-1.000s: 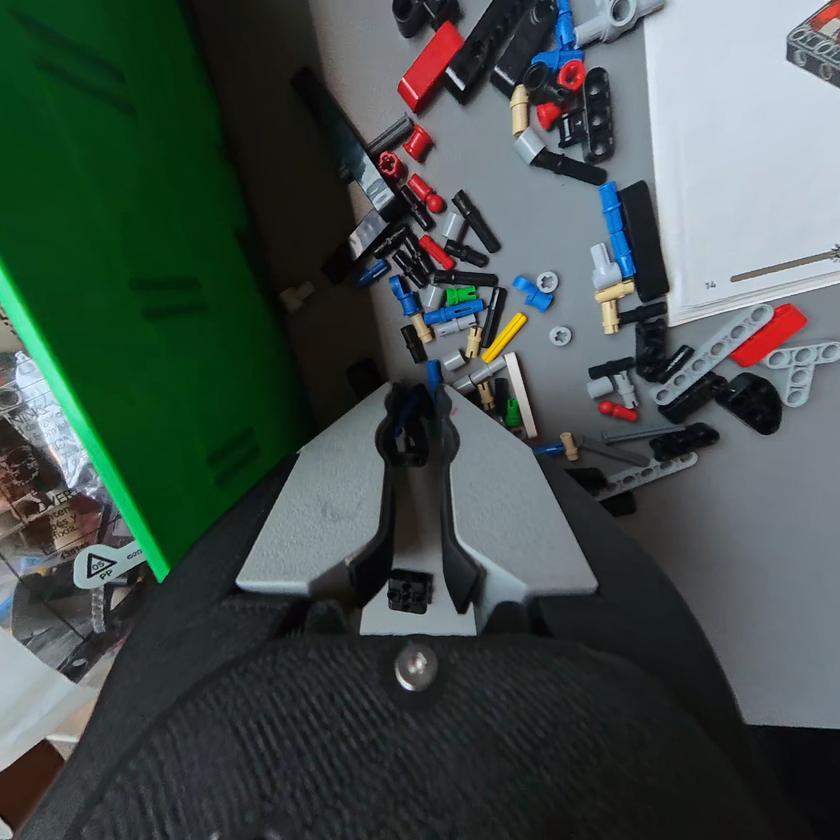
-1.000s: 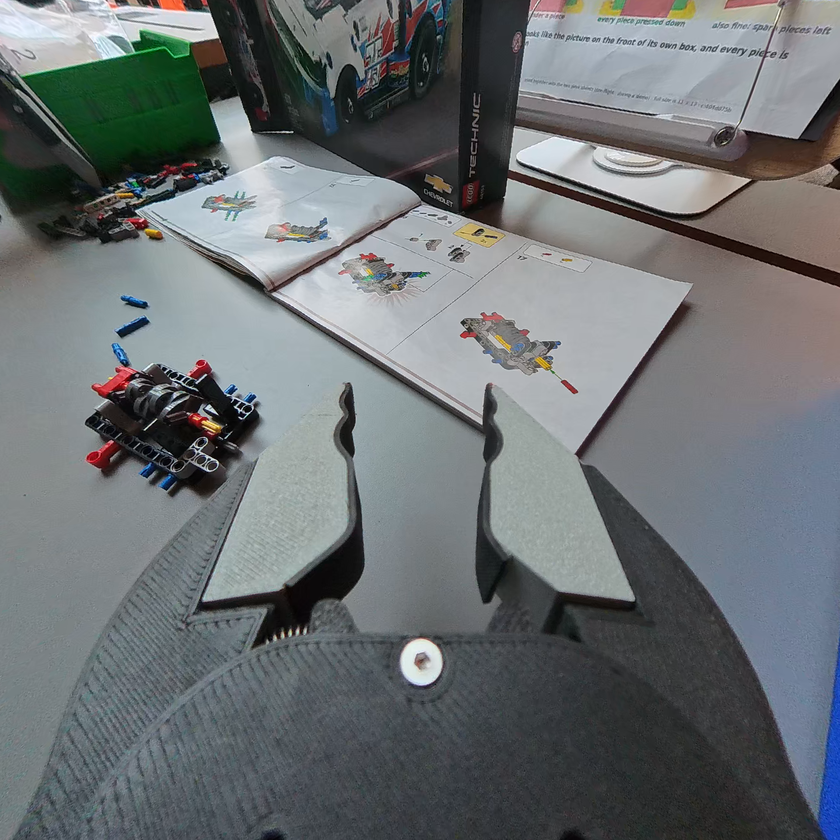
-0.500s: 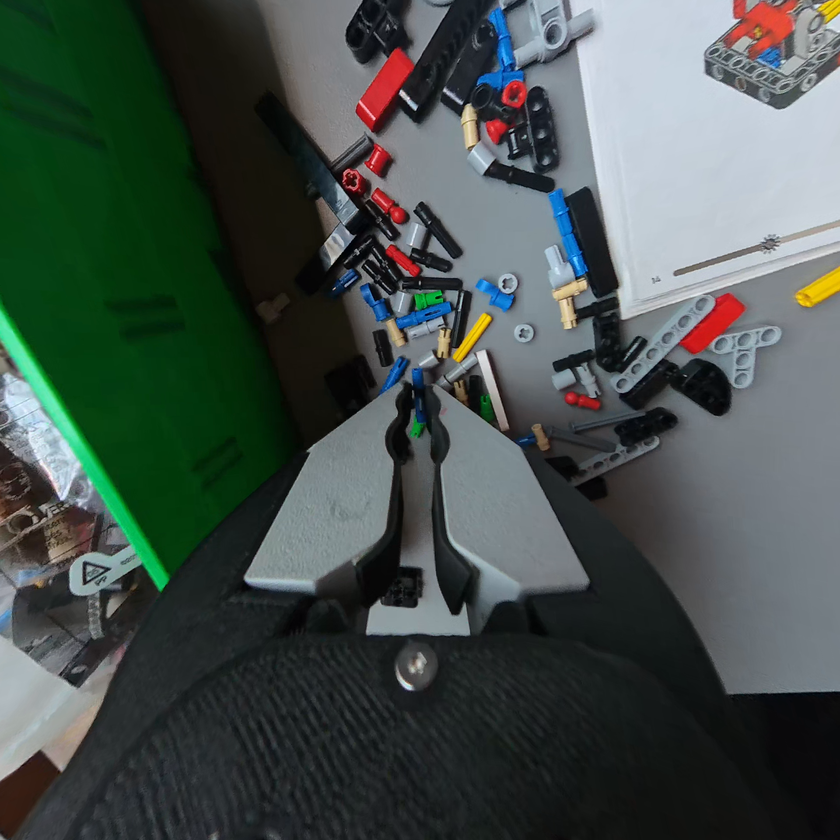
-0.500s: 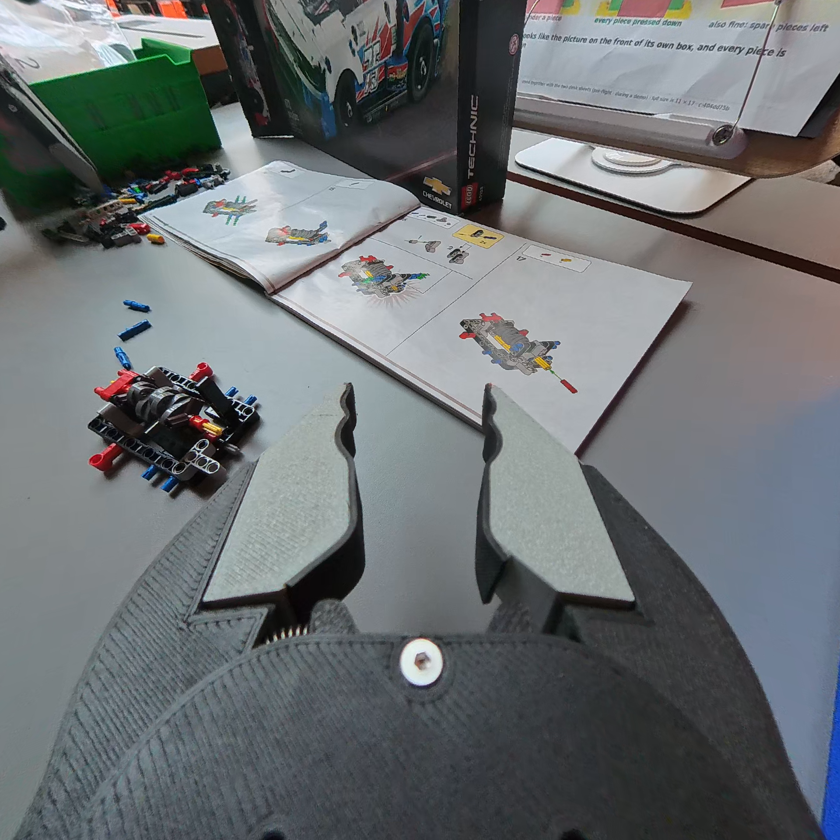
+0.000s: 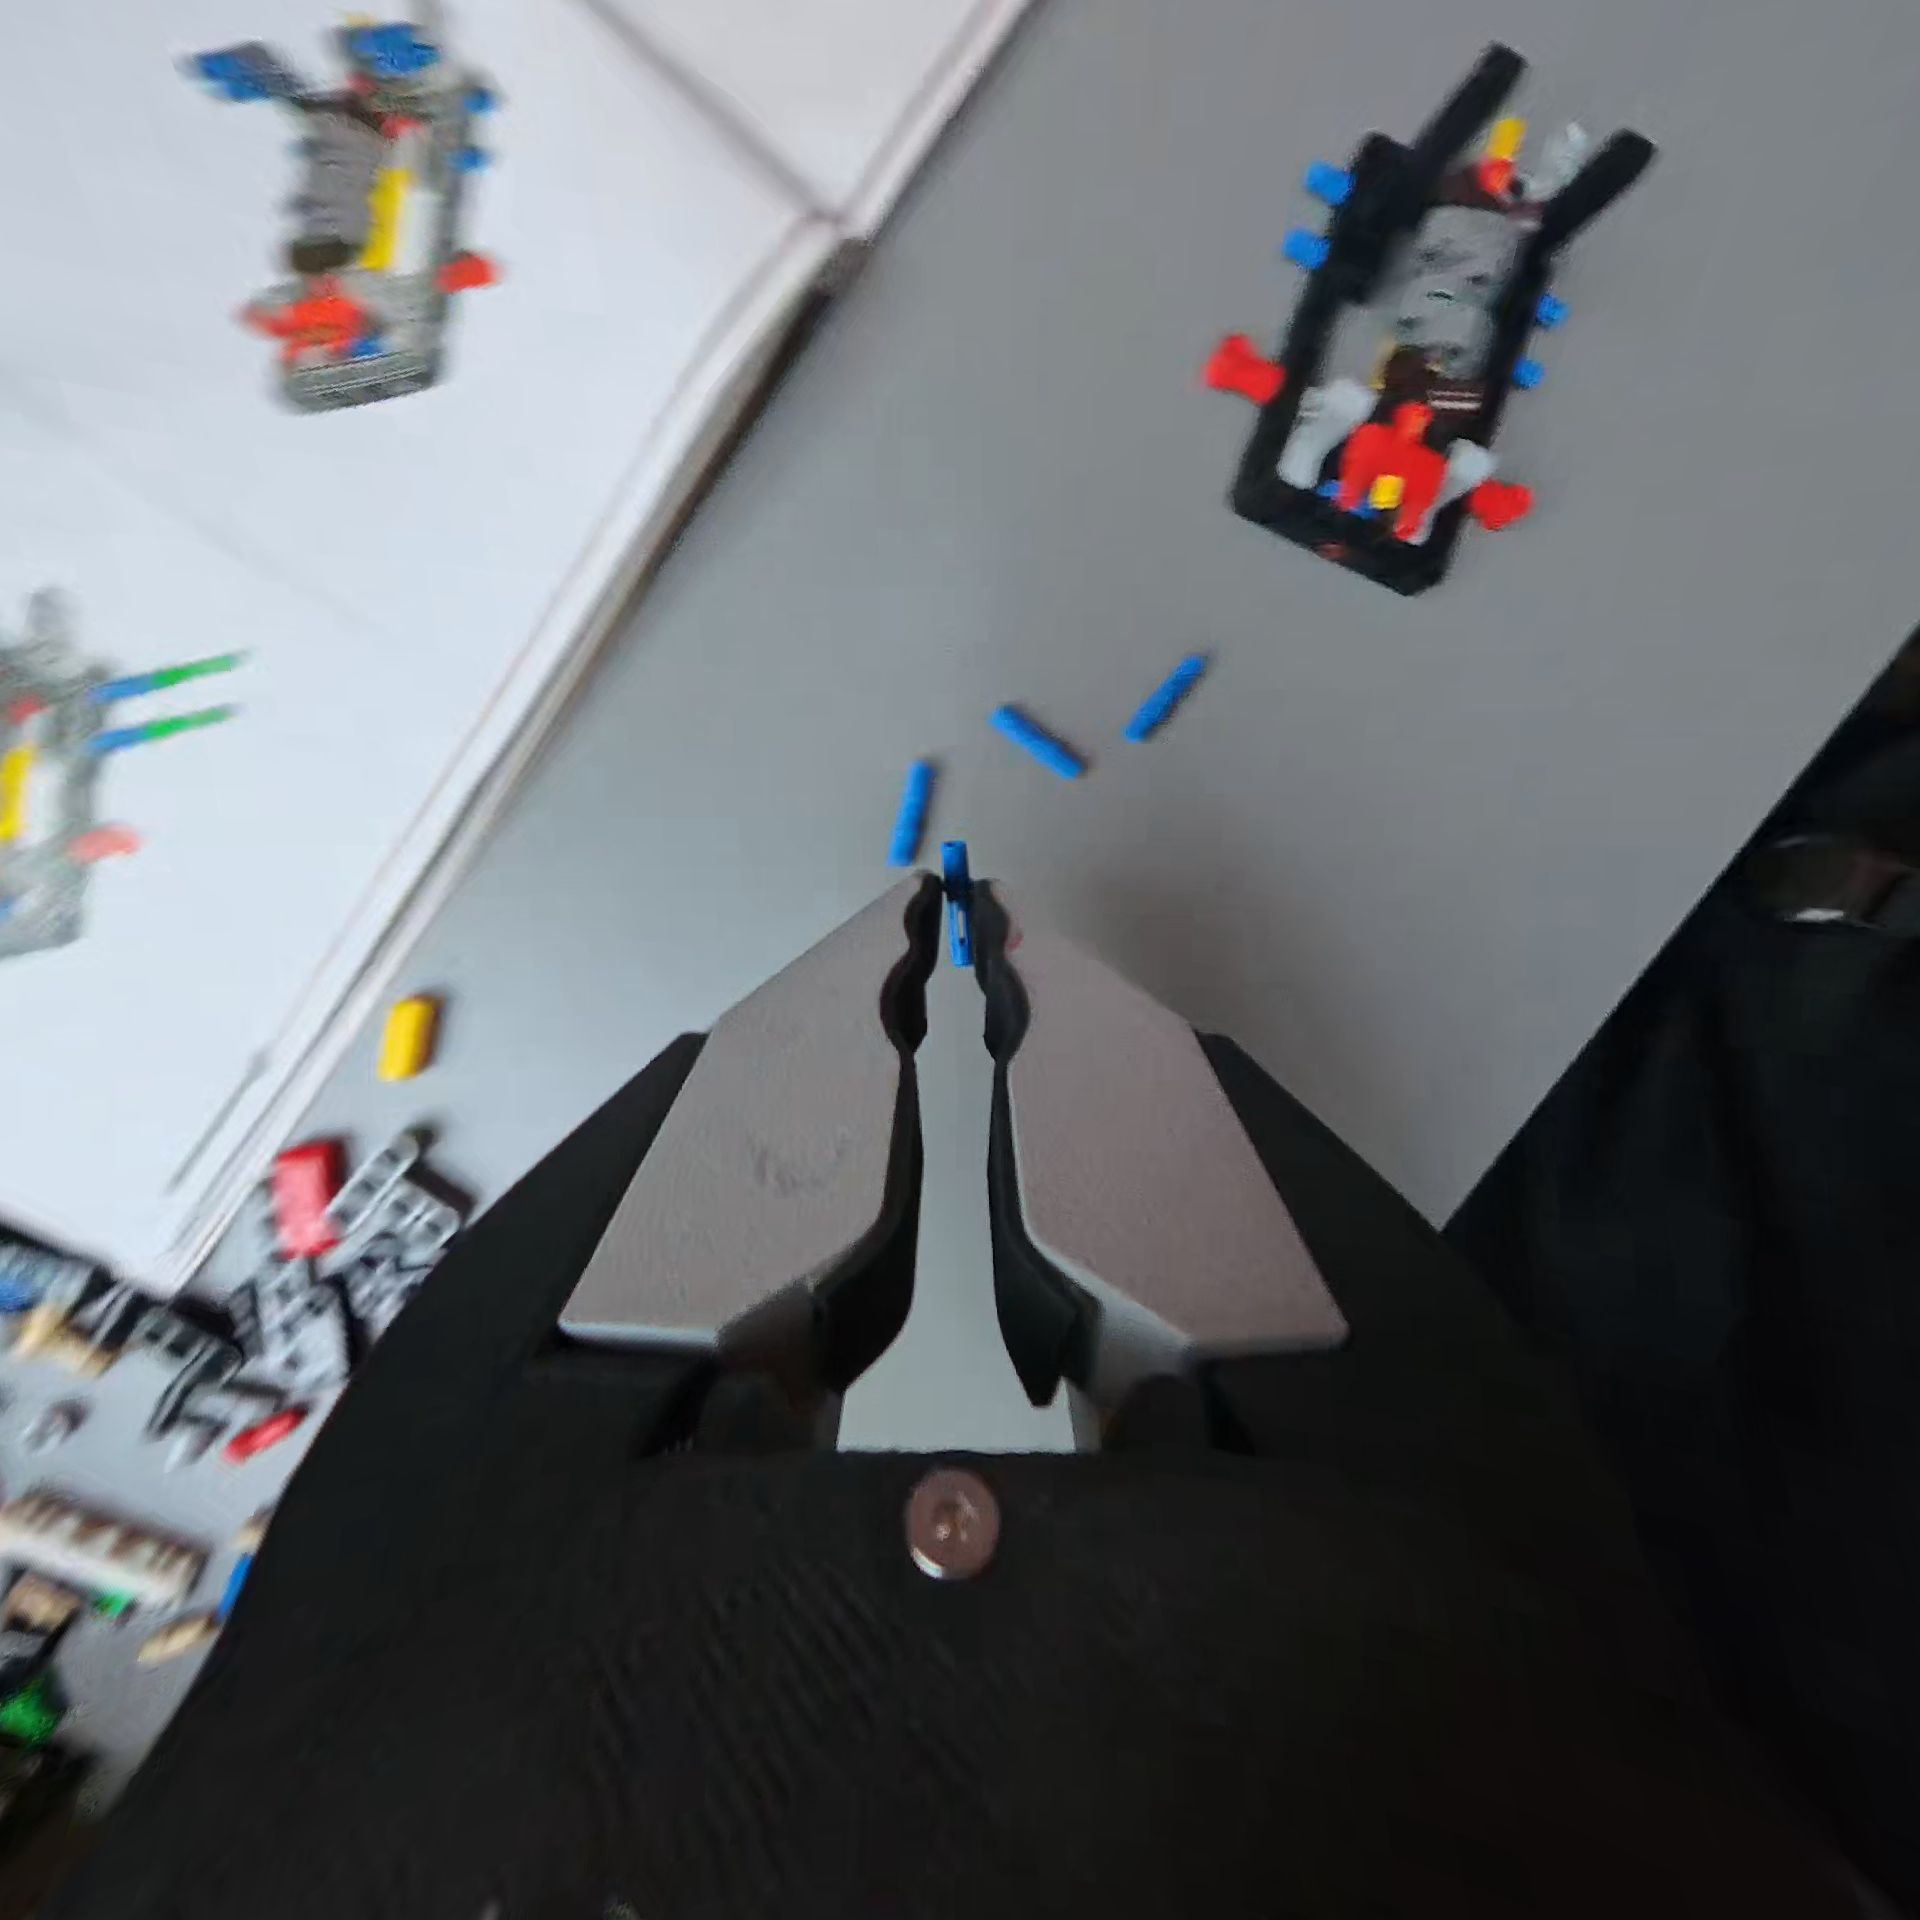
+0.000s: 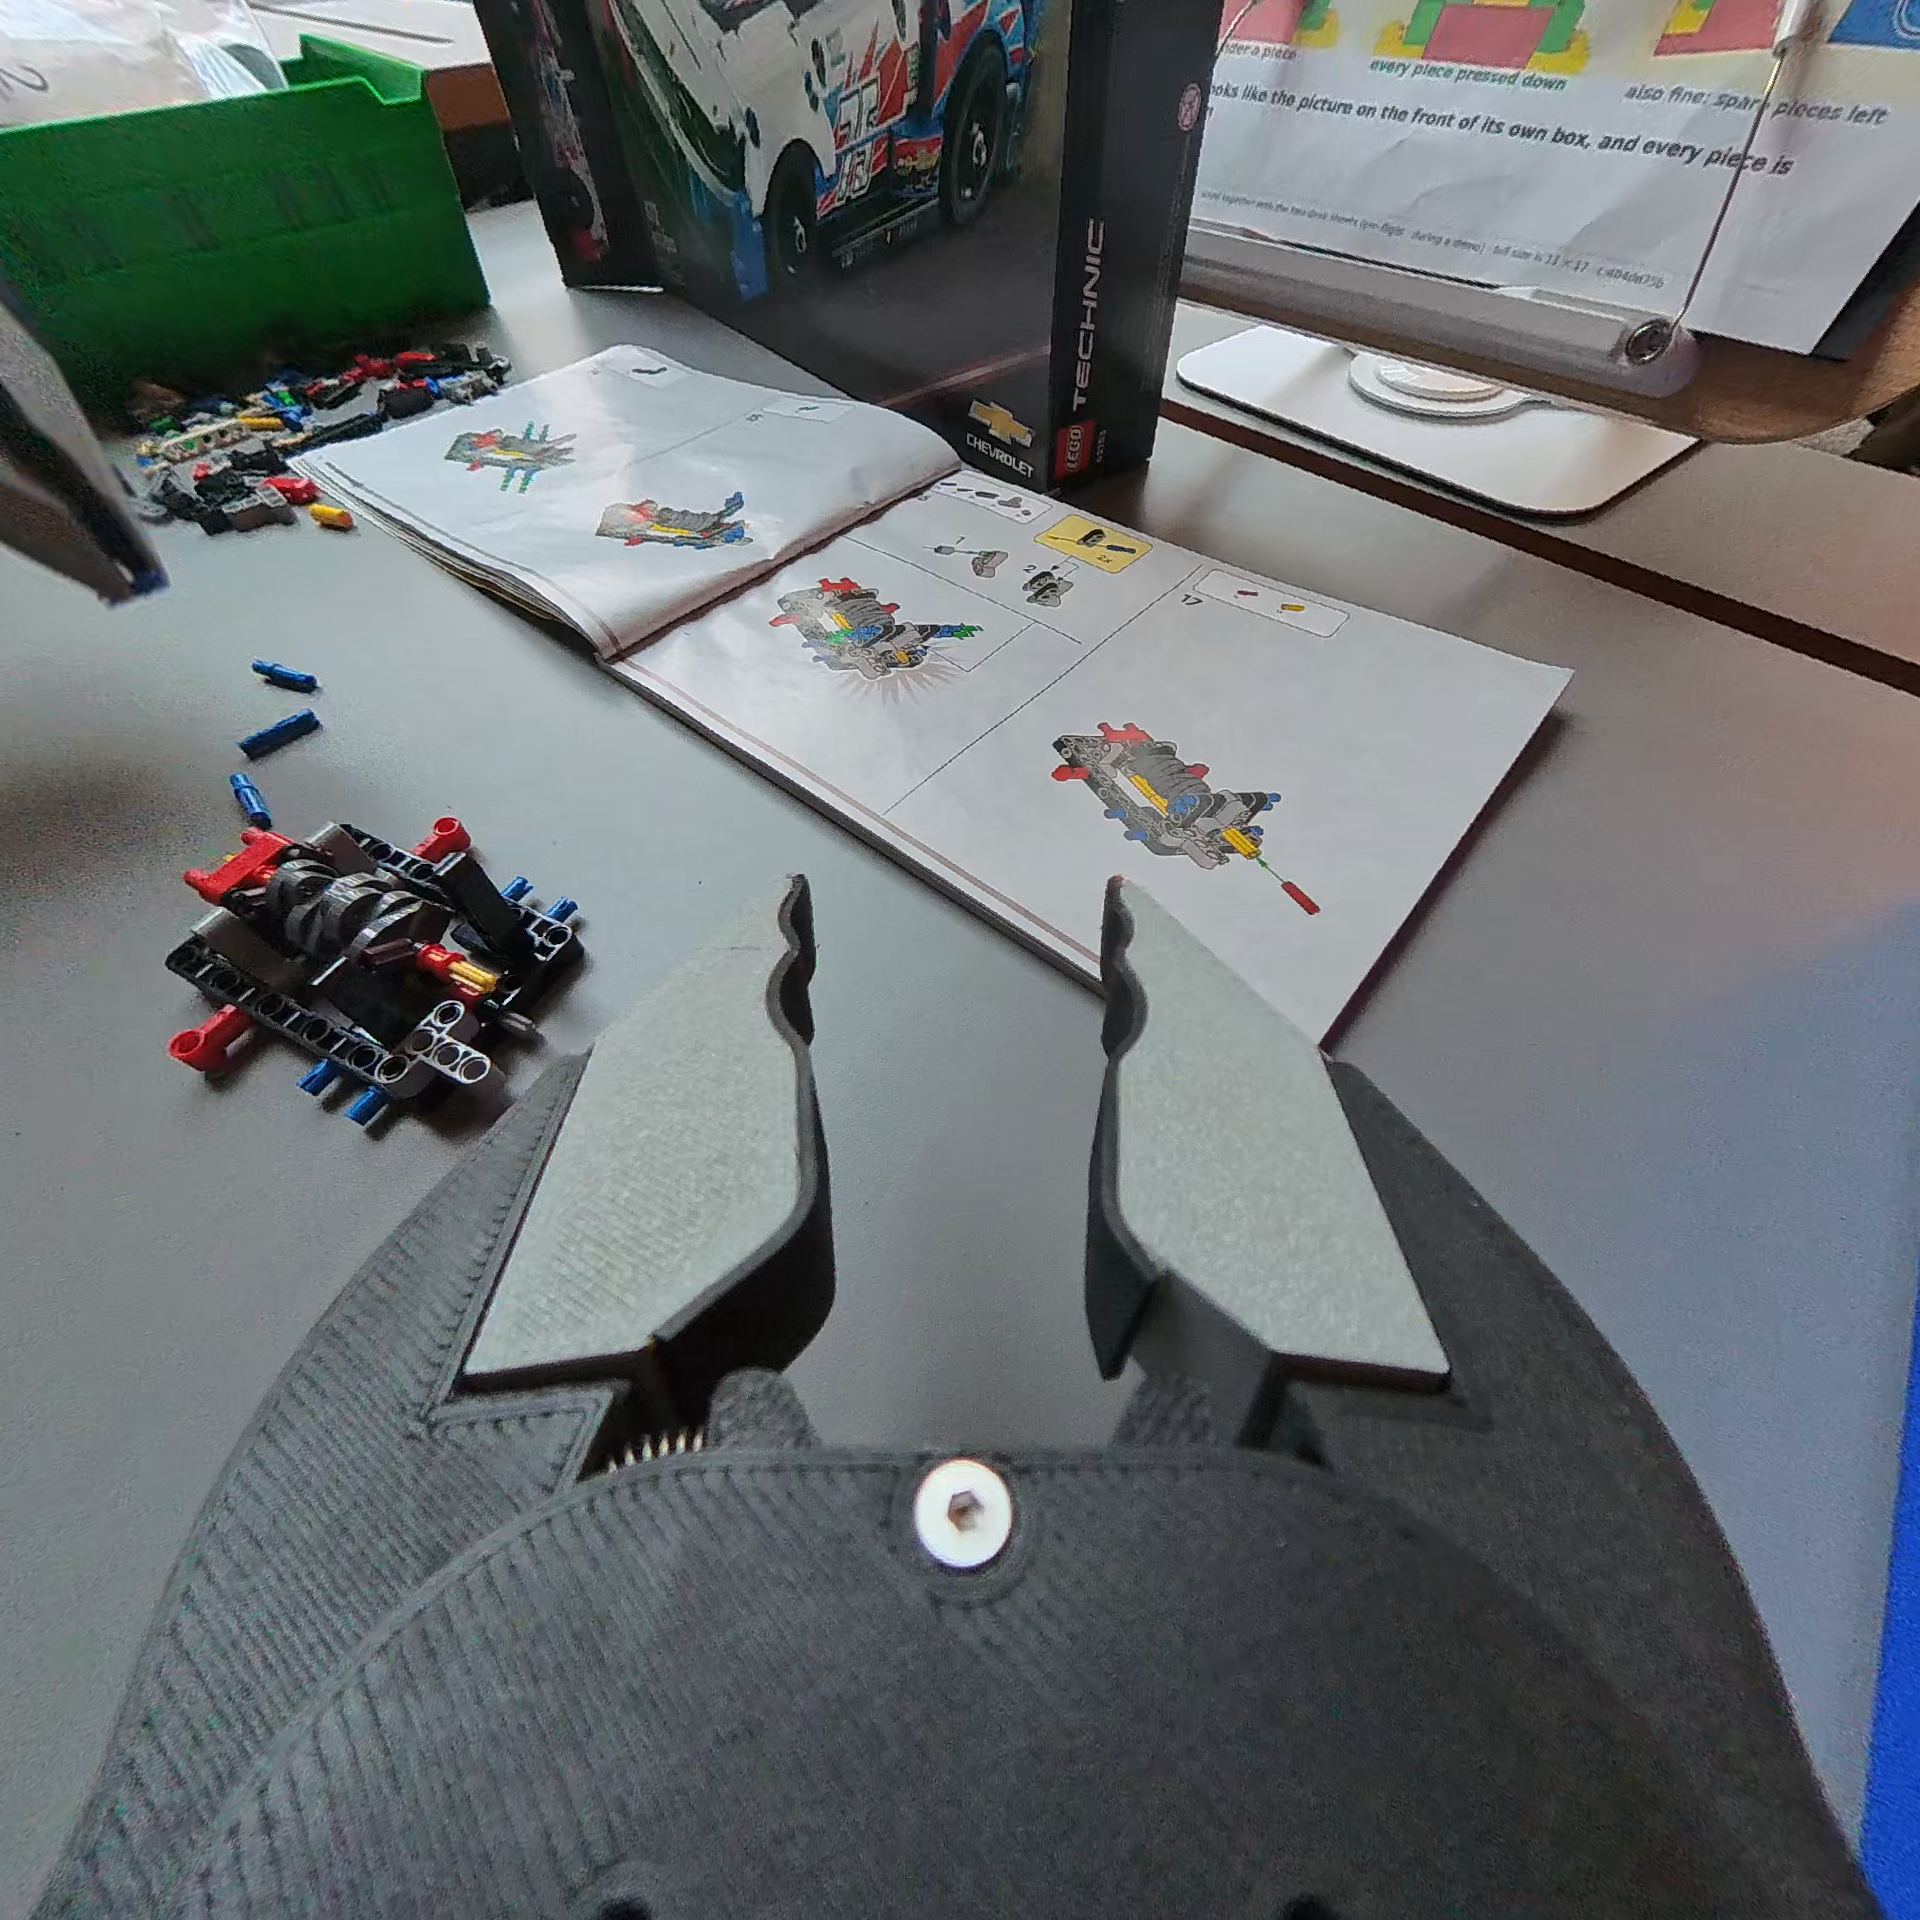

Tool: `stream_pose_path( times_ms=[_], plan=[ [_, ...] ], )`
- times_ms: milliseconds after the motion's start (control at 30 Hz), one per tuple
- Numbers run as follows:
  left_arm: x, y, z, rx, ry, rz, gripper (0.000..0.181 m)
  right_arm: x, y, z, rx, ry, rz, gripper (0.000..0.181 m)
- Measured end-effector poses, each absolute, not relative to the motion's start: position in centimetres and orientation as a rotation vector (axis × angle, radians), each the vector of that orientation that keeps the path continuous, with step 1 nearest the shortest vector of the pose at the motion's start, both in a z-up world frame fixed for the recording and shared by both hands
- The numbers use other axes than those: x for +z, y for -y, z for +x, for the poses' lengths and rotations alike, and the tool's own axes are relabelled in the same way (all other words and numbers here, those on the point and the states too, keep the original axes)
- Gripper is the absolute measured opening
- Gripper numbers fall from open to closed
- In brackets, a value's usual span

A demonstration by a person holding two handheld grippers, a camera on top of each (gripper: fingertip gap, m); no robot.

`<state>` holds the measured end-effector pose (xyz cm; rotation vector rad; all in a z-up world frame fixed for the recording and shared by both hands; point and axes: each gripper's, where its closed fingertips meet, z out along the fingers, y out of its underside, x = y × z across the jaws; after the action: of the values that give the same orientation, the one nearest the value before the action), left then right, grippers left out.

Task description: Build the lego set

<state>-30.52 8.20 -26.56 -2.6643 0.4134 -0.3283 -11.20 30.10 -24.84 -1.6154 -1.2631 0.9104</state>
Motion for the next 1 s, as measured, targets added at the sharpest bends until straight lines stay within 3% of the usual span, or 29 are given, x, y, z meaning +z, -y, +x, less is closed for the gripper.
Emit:
stream_pose_path(
  times_ms=[167, 433, 600, 700, 833, 933, 1000],
  plan=[
    [-30.4, -8.8, -27.6, -0.247, -0.554, -2.738, 0.004, -24.8, -30.2, -11.2, 0.901, 1.26, -1.614, 0.052],
    [-29.2, -9.0, -28.0, -0.251, -0.479, -2.676, 0.014, -25.0, -30.0, -11.2, 0.877, 1.279, -1.605, 0.052],
    [-28.4, -7.4, -33.7, -0.08, -0.25, -2.659, 0.014, -25.3, -29.4, -12.1, 0.876, 1.351, -1.58, 0.057],
    [-28.5, -6.3, -37.8, 0.022, -0.082, -2.631, 0.014, -25.9, -29.2, -14.1, 0.841, 1.498, -1.596, 0.072],
    [-29.2, -6.6, -40.6, 0.127, -0.084, -2.642, 0.018, -27.6, -29.5, -17.5, 0.708, 1.79, -1.537, 0.072],
    [-29.8, -7.8, -41.5, 0.195, -0.161, -2.645, 0.021, -29.4, -31.2, -18.3, 0.495, 1.986, -1.51, 0.067],
    [-30.1, -9.1, -41.4, 0.211, -0.211, -2.639, 0.021, -30.5, -30.7, -17.9, 0.467, 2.146, -1.467, 0.041]
  ],
)
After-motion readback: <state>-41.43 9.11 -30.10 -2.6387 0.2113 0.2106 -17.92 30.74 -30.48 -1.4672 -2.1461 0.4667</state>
